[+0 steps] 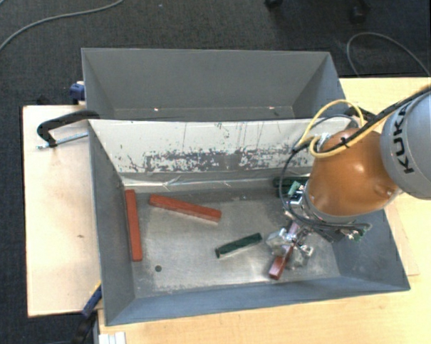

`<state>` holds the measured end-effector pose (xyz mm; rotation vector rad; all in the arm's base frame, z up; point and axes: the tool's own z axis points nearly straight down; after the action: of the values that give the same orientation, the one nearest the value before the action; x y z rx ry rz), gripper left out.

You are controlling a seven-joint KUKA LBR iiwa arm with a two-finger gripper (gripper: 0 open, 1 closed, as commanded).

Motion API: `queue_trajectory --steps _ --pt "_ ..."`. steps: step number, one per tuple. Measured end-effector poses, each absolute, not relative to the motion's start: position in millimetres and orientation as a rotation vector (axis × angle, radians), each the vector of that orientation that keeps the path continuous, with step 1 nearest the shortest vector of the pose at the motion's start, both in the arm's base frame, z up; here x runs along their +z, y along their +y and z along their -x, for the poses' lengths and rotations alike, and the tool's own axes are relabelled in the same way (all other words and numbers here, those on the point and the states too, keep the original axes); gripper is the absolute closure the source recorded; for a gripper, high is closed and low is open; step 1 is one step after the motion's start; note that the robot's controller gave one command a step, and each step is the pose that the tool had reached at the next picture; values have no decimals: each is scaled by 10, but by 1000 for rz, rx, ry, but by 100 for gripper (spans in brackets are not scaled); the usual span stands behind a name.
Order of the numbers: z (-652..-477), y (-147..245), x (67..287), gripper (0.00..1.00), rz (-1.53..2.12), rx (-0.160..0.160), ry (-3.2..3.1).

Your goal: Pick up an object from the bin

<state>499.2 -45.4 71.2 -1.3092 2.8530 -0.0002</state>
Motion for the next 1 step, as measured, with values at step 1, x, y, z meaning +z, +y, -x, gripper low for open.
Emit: queue_trajectory --steps 1 --pt "-5010 -445 1125 100 1304 -4 2849"
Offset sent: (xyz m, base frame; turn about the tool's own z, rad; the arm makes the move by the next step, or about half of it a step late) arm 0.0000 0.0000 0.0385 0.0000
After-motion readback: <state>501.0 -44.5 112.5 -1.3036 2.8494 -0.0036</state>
